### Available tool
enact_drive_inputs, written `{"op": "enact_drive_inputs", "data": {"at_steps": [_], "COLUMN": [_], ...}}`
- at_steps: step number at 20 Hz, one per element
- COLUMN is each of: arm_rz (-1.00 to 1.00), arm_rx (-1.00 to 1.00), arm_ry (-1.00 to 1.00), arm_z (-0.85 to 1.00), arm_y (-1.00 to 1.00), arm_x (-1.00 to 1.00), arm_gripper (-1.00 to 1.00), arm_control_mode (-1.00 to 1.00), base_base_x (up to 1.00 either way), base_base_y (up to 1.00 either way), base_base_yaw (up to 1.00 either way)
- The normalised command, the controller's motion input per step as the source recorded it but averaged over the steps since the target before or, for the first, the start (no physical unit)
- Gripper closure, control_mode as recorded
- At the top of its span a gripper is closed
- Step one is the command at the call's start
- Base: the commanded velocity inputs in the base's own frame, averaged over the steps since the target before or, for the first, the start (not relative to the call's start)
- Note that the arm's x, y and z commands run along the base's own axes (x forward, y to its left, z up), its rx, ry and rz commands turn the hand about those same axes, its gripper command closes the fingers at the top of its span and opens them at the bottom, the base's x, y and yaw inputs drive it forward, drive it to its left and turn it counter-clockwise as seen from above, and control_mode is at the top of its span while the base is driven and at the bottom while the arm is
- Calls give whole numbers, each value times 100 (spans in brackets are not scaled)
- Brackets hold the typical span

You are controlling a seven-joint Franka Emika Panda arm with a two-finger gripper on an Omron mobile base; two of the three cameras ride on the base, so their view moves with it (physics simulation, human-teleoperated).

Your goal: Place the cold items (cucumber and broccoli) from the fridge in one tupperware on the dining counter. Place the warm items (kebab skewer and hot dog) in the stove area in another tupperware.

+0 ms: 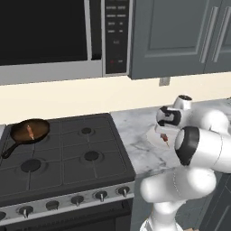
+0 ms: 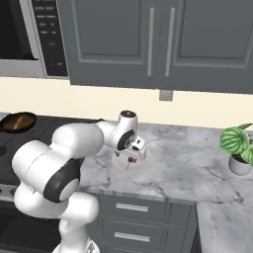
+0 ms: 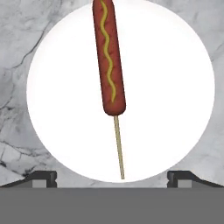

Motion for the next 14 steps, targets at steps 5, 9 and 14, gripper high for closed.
{"op": "enact_drive_inputs", "data": {"at_steps": [5, 9, 14], "arm_rz": [0, 0, 0], "arm_rx": [0, -1, -2], "arm_ry": [0, 0, 0], "arm_z": [-29, -24, -23], "arm_y": [-4, 0, 0], "arm_x": [31, 26, 31], "arm_gripper": [-100, -100, -100], "arm_control_mode": [-100, -100, -100], "base_base_x": [0, 0, 0], "base_base_y": [0, 0, 0], "base_base_yaw": [0, 0, 0]}}
